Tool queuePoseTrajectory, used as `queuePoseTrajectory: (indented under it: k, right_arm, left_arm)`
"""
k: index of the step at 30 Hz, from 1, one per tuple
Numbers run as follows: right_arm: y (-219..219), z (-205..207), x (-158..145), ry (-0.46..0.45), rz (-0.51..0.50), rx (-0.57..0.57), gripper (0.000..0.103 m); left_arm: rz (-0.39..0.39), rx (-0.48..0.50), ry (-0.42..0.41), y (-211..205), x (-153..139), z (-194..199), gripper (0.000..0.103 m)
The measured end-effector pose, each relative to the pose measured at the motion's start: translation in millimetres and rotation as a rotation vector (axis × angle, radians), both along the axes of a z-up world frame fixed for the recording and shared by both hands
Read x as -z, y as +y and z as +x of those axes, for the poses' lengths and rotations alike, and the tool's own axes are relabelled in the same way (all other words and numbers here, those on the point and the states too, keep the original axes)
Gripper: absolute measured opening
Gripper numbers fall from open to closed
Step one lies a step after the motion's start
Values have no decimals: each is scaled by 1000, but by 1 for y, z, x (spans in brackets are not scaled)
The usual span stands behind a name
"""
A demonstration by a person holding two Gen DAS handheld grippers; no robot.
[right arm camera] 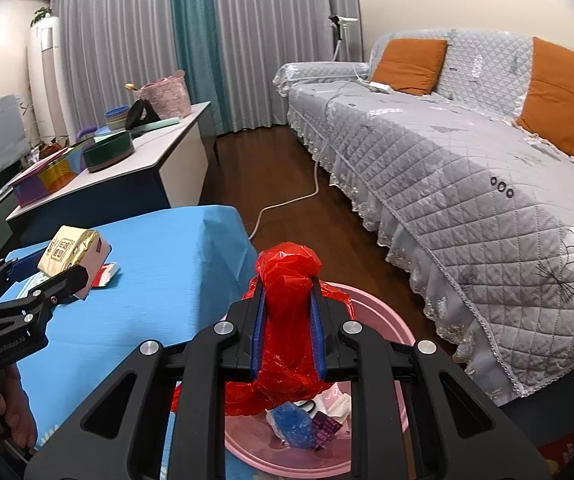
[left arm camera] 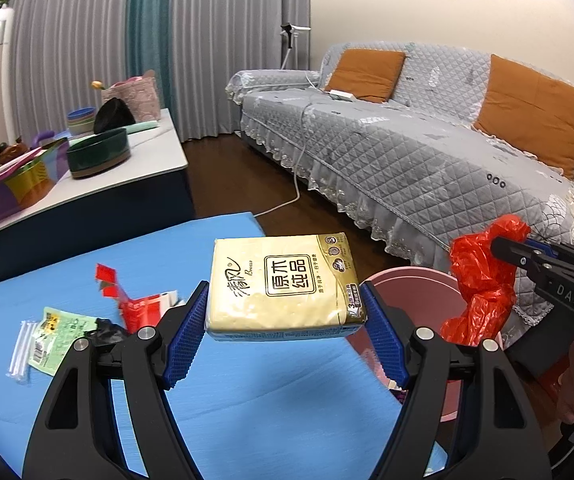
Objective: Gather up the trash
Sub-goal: 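Lift and carry the tissue packet and red bag to the pink basin, then open both tools to drop the tissue packet and red bag into the basin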
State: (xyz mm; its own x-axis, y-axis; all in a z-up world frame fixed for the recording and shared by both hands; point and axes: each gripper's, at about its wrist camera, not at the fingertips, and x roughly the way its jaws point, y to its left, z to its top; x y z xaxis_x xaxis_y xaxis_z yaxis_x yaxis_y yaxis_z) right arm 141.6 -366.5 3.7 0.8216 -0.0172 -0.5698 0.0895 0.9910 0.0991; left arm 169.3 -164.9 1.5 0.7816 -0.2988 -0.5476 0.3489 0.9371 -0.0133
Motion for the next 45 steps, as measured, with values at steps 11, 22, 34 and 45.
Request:
queuePoseTrajectory:
  k: [11,22,34,45]
  right_arm:
    - [-22,-6,4,29,-19,53,20]
    - [-42,-10,15,69,-36,96,20]
    - [-62,-12,20,91,6,134,51]
    - [-42,-3,10,62,24,125,51]
  left_arm:
    - [-24,73,16,-35,-1,-1,71]
    - [-55,164,60,-69,0,0,71]
    - [-83,231,109,-87,2,2,76]
    - [-79,172,84,-53,-6,2,76]
